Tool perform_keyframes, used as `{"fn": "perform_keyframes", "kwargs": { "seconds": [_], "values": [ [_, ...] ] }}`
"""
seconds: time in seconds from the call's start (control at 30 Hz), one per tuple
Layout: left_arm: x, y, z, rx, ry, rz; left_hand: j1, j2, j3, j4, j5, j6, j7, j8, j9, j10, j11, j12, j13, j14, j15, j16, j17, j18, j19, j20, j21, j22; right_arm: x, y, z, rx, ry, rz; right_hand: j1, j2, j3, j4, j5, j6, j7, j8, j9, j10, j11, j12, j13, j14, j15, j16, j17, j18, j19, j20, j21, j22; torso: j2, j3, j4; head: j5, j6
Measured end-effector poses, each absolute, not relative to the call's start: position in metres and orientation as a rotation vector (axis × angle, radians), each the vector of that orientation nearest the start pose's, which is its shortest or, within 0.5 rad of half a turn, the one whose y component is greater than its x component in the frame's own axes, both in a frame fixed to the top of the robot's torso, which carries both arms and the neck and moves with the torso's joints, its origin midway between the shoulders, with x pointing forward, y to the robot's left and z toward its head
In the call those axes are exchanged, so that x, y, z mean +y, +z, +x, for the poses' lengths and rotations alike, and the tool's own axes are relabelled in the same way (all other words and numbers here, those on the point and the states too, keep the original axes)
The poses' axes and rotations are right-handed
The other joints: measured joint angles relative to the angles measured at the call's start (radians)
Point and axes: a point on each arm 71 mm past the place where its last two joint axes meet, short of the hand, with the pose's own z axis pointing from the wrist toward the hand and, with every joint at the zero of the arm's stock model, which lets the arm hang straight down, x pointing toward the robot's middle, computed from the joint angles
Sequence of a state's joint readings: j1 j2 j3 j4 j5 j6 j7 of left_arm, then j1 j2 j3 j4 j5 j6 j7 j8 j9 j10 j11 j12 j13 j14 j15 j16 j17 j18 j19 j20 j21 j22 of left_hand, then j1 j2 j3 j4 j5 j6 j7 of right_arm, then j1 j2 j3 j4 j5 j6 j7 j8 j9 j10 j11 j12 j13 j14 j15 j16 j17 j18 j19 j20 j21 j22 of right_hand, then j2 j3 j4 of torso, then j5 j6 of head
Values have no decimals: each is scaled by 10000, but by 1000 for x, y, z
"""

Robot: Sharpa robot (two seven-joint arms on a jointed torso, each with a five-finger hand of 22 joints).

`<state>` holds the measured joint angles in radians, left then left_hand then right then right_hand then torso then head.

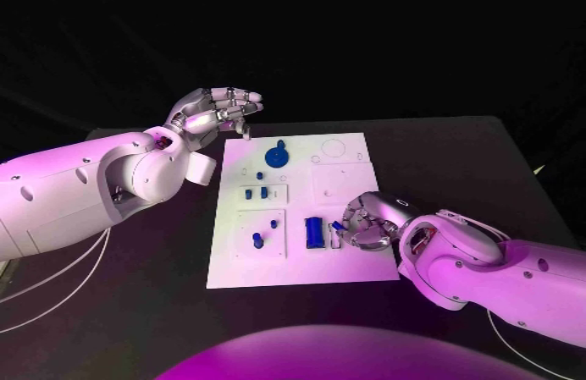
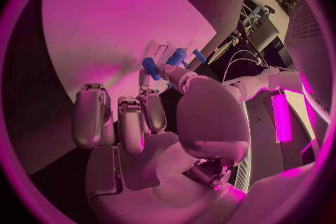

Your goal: Assemble the parts on the task board

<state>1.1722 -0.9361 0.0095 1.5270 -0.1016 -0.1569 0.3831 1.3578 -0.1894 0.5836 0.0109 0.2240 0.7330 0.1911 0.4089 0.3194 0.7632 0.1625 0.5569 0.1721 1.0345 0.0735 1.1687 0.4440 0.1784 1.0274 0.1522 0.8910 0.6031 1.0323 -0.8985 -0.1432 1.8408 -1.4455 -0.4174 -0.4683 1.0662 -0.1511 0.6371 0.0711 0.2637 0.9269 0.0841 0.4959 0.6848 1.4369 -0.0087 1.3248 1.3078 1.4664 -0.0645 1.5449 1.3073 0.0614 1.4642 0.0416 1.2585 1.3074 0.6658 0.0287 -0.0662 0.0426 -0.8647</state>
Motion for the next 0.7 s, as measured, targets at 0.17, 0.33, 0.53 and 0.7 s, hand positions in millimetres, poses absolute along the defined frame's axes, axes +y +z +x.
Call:
{"fn": "perform_keyframes", "kwargs": {
  "seconds": [0.17, 0.33, 0.53, 0.7],
  "values": [
    [245, -171, 485, 14601, -16022, -10065, 0, 0, 0, 0, 0, 0, 0, 0, -1, 0, 0, 0, 0, 0, 0, 0, 0, 0, 0, 0, 0, 0, -159, -266, 374, 19627, 6131, 739, -152, -7, -191, 190, -51, 126, -51, -7, -70, 0, 0, 0, -1, 0, 0, 0, 0, 0, 0, 0, 0, 0, 0, 0, 8, 10, -22],
    [245, -171, 485, 14603, -16021, -10066, 0, 0, 0, 0, 0, 0, 0, 0, -1, 0, 0, 0, 0, 0, 0, 0, 0, 0, 0, 0, 0, 4, -156, -269, 375, 19838, 6146, 749, -281, 18, -292, 291, -55, 328, -183, -48, -90, -1, 0, 0, -1, -20, -20, 0, 2, 0, 0, 0, 0, -1, 1, 0, 5, 35, -65],
    [245, -171, 485, 14608, -16021, -10065, 0, 0, 0, 0, 0, 0, 0, 0, -2, 0, 0, 0, 0, 0, 0, 0, 1, 0, 0, 0, 0, 8, -153, -270, 375, 19934, 6206, 764, -334, -31, -356, 355, -107, 400, -253, -48, -80, 35, -36, 0, -2, -36, -36, 0, 8, -1, 0, 0, 0, -2, 0, 2, -10, 47, -79],
    [245, -171, 485, 14612, -16020, -10066, 0, 0, 0, 0, 0, 0, 0, 0, -2, 0, 0, 0, 0, 0, 0, 0, 1, 0, 0, 0, 0, 7, -153, -271, 375, 19966, 6206, 783, -387, 22, -383, 383, -108, 401, -252, -47, -75, 35, -36, 37, -3, 2, -73, 0, 8, 0, 0, 0, 1, 6, -5, -8, -5, 32, -80]
  ]
}}
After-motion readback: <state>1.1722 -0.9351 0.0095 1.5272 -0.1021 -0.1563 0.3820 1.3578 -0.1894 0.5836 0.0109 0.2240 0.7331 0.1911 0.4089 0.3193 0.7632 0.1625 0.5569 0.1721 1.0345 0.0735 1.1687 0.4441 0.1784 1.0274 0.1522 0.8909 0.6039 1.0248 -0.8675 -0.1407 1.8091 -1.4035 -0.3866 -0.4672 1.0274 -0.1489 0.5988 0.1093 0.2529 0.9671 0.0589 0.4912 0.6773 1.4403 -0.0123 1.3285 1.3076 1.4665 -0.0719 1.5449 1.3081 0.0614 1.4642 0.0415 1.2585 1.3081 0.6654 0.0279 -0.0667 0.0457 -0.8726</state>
